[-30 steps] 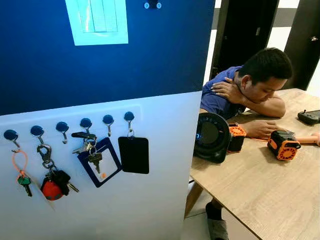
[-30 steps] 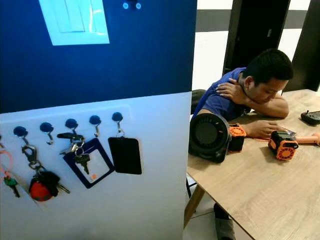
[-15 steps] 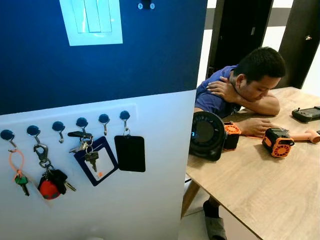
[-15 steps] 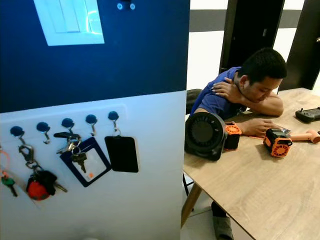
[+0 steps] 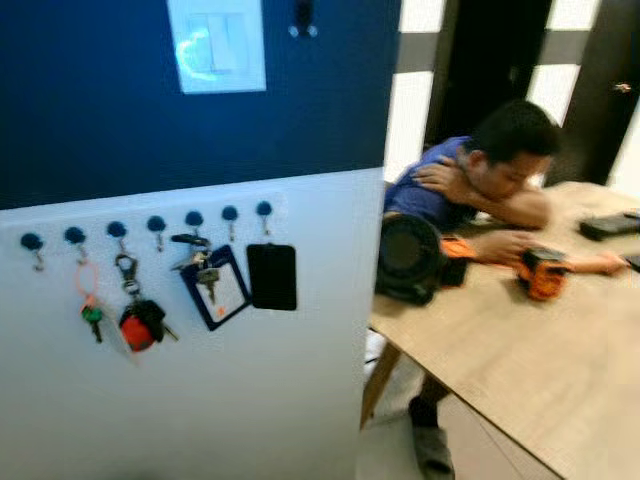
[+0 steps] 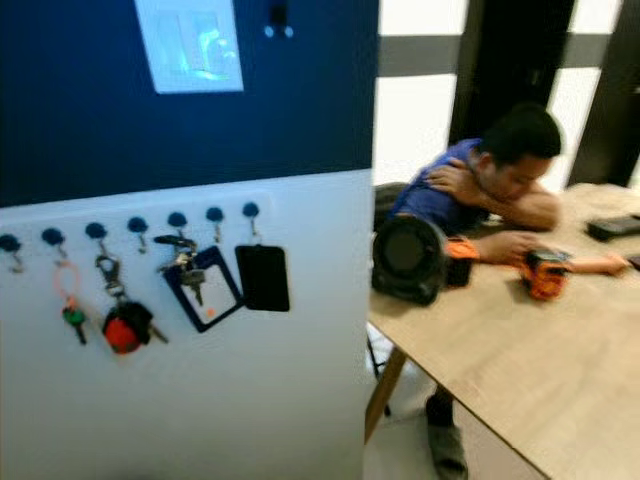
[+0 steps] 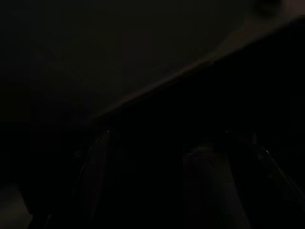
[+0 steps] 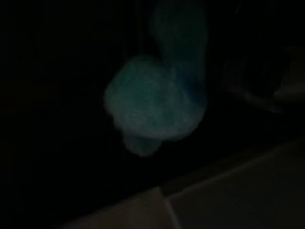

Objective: Hang keys on a hook

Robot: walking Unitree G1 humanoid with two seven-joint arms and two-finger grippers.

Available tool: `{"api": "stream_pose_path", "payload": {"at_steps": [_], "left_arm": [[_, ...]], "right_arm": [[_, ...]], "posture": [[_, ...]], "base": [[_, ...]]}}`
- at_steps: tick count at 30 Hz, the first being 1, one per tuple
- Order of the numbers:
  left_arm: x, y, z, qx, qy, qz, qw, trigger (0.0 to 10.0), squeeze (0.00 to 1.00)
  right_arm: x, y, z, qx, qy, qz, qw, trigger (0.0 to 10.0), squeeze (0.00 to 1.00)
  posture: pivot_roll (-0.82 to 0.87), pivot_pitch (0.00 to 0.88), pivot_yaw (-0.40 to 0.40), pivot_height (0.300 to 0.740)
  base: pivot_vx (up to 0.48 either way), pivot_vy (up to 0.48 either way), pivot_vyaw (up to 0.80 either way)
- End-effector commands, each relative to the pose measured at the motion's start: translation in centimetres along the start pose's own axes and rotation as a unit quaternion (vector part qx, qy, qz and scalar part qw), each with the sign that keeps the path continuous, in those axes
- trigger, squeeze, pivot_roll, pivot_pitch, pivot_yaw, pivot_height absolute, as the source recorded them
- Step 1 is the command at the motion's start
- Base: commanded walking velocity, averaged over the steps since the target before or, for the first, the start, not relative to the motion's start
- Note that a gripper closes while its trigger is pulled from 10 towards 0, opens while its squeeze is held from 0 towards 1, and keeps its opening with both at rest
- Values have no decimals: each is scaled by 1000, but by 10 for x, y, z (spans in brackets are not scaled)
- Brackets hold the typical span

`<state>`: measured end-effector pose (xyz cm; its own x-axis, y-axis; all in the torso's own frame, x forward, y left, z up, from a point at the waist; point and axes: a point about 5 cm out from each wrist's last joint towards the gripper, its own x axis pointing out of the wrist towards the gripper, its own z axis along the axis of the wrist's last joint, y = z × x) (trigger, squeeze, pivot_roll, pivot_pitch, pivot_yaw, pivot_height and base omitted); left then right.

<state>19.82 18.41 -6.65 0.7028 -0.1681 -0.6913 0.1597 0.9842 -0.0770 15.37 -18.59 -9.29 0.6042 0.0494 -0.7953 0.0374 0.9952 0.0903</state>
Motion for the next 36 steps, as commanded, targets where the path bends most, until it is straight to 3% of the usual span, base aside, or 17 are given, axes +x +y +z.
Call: {"api": "stream_pose_path", "payload": {"at_steps": [1,9,23,36], "left_arm": [[0,1,2,4,-3,0,1000,10000,0],[0,3,5,21,-3,-4,1000,10000,0],[-1,7,7,46,-2,3,999,10000,0],[-1,15,10,42,-5,28,999,10000,0]], "right_arm": [[-1,2,-7,11,10,-1,1000,10000,0],[-1,3,-7,20,7,-2,1000,10000,0],[-1,6,-8,27,7,-1,1000,10000,0],[0,10,-6,17,3,9,1000,10000,0]], "posture": [[68,39,23,740],[74,37,41,740],[91,37,49,740],[92,31,55,740]], "base": [[-337,0,0],[-334,0,0],[0,0,0],[0,0,0]]}}
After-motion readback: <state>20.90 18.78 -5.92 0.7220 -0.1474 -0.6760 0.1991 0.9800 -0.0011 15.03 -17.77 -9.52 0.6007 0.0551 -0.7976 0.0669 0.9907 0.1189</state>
